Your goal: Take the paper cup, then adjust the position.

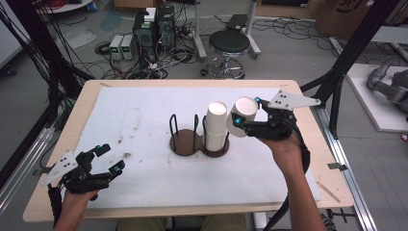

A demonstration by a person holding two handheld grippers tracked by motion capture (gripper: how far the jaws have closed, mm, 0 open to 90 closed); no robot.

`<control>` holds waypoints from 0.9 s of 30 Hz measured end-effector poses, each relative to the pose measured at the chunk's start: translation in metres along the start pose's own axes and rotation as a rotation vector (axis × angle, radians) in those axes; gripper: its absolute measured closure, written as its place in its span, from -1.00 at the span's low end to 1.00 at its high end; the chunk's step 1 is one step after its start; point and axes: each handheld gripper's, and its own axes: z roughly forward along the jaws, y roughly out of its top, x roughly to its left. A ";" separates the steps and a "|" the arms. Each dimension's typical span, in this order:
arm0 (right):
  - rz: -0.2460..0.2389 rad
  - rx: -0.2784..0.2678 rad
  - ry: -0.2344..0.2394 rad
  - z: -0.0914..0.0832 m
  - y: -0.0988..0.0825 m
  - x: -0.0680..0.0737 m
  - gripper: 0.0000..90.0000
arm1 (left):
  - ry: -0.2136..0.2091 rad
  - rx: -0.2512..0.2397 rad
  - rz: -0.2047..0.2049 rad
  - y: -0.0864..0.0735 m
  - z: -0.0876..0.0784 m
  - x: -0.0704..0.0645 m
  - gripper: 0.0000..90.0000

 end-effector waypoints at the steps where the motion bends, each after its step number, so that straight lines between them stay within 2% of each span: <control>1: 0.005 0.005 0.003 -0.001 -0.004 0.002 -0.27 | -0.006 -0.005 -0.004 0.000 0.000 -0.001 -0.65; 10: 0.006 0.041 0.051 0.001 -0.035 0.014 -0.27 | -0.040 -0.006 0.004 0.000 0.001 -0.007 -0.65; 15: 0.002 0.036 0.052 0.003 -0.046 0.017 -0.27 | -0.057 -0.007 0.001 -0.001 0.004 -0.009 -0.66; 22: 0.016 0.038 0.073 0.008 -0.054 0.019 -0.28 | -0.102 0.002 0.011 0.000 0.010 -0.014 -0.66; 27: 0.005 0.035 0.102 0.014 -0.054 0.024 -0.28 | -0.160 -0.001 0.004 0.001 0.014 -0.018 -0.66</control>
